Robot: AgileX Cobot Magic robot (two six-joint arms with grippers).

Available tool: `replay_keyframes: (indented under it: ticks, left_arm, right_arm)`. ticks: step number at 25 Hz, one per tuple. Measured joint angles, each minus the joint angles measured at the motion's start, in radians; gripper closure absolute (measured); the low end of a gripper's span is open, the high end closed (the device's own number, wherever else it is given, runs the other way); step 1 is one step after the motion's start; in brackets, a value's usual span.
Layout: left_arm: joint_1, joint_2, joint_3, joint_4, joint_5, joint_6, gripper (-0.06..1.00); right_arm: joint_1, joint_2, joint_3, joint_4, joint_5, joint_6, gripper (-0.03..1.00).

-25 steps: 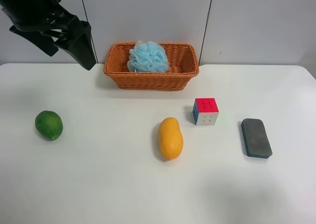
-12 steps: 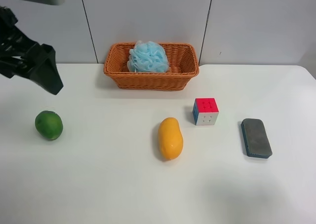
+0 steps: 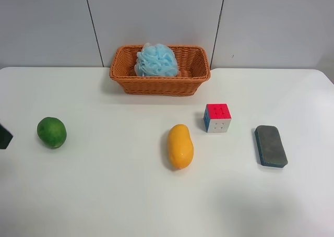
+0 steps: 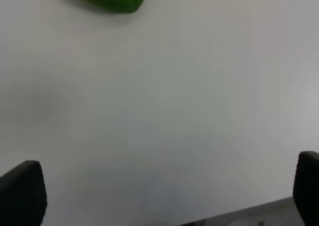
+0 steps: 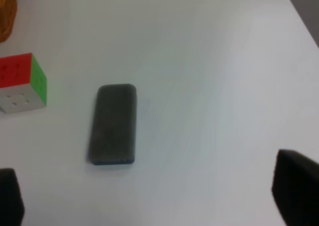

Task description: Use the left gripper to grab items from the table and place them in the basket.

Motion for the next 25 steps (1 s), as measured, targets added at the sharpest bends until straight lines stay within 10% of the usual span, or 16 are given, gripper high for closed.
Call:
replay_keyframes:
  ticks: [15, 25]
  left_arm:
    - [0.338, -0.606, 0.223, -0.052, -0.074, 0.134, -0.05]
    - [0.378, -0.747, 0.223, -0.083, -0.047, 0.176, -0.05]
  right_arm:
    - [0.000, 0.000, 0.000, 0.000, 0.000, 0.000, -0.02]
    - [0.000, 0.000, 0.000, 0.000, 0.000, 0.000, -0.02]
